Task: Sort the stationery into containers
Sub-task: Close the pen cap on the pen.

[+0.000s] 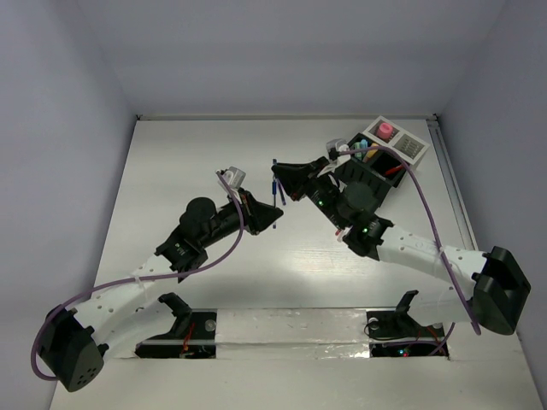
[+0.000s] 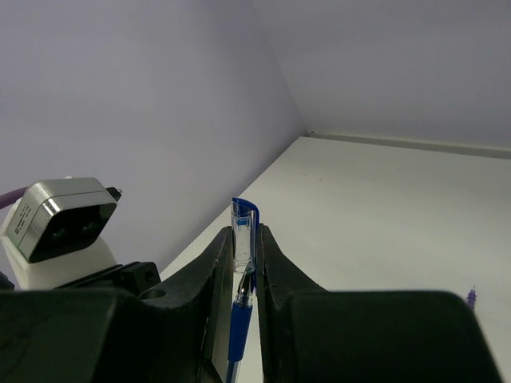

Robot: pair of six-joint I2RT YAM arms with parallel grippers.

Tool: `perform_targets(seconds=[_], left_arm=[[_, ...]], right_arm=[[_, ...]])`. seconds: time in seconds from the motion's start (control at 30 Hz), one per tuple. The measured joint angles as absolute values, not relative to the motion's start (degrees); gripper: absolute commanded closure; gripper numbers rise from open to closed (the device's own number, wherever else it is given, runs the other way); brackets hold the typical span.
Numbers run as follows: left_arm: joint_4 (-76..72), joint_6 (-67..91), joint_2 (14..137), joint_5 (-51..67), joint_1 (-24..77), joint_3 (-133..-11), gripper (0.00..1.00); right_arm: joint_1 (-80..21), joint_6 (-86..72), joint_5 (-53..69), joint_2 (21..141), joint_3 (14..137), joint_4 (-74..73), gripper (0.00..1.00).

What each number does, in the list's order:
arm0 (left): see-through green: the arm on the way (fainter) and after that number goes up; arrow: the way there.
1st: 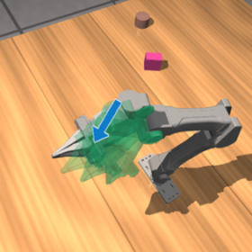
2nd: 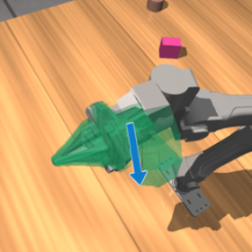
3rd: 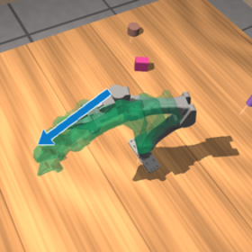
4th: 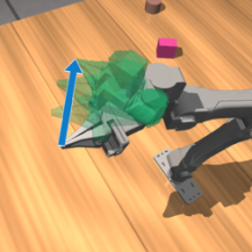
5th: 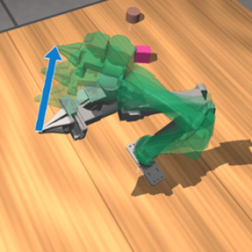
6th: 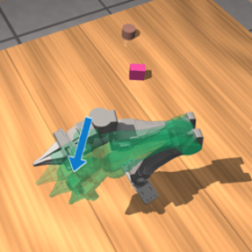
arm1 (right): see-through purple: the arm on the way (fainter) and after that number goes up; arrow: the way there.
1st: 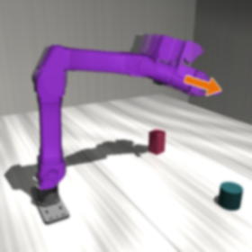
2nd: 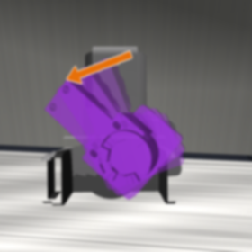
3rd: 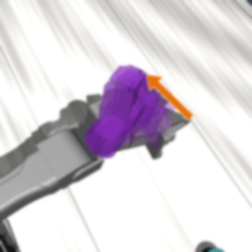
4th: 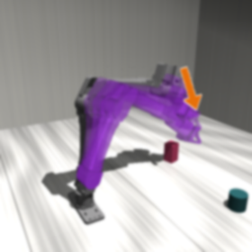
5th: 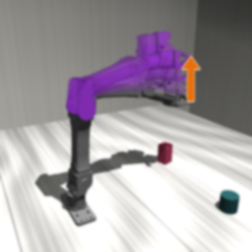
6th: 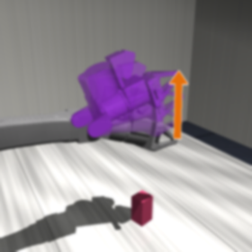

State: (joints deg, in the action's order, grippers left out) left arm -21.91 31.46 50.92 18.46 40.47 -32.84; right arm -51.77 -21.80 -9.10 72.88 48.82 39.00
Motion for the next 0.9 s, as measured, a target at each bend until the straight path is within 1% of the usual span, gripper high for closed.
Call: perform_targets(seconds=[0.67, 0.9], left_arm=[[-24.93, 32.25, 50.52, 20.05, 40.4, -32.88, 1.0], [-26.83, 33.1, 50.98, 21.23, 40.4, -32.88, 1.0]], right_arm=[[-50.72, -21.39, -6.17, 71.05, 50.57, 36.77, 1.0], [-47.88, -23.49, -0.05, 70.39, 50.48, 36.88, 1.0]])
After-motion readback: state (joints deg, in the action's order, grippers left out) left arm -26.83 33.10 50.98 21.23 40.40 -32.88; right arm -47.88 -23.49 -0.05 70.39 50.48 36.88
